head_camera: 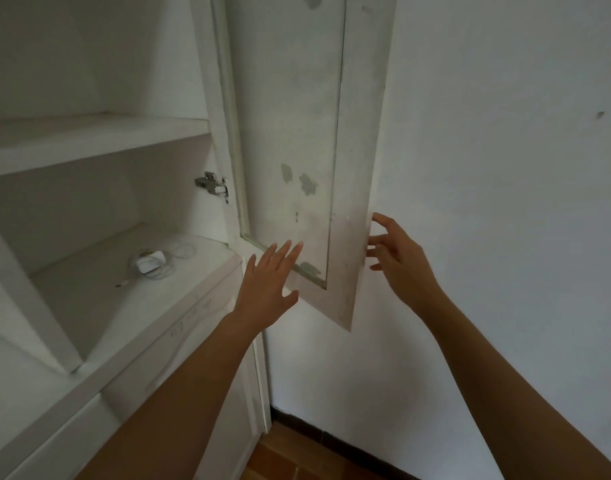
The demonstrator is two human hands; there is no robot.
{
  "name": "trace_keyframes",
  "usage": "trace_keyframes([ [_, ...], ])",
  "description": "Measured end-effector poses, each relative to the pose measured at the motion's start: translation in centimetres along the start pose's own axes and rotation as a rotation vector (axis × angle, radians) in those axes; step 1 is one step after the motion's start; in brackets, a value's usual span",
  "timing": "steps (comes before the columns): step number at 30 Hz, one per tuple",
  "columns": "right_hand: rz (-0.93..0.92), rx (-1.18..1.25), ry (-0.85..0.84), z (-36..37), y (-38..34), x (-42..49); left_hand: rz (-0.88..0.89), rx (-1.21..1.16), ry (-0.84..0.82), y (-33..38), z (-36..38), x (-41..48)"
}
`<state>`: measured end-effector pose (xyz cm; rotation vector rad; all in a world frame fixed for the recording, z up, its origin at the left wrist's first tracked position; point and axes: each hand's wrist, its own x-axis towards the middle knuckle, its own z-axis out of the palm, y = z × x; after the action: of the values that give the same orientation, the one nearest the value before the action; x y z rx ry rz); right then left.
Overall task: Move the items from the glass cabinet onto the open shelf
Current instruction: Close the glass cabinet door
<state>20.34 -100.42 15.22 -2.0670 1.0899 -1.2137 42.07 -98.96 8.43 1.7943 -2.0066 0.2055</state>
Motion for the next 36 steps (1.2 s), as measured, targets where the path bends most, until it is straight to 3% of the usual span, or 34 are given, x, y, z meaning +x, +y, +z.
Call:
trace_keyframes([
  [7,-0.020,-0.016,-0.011,1.8,-3.1,-2.5,0.040,-0.043,-0.013,-0.1,-1.3,-4.1],
  [14,-0.148,-0.206,0.017,3.1,-5.3,-3.9,0.061,-0.068,-0.055,-0.7,-2.1,-7.3],
  [20,-0.282,-0.217,-0.080,5.8,-6.8,-4.5,-0.059,-0.189,0.092,-0.6,-3.2,-10.2],
  [29,-0.377,-0.082,-0.302,11.6,-10.9,-4.0,-0.126,-0.125,0.202,-4.8,-5.8,-14.8],
  [36,-0.475,0.032,-0.337,16.2,-12.3,-2.2,-0.214,0.035,0.257,-8.0,-7.5,-16.7],
])
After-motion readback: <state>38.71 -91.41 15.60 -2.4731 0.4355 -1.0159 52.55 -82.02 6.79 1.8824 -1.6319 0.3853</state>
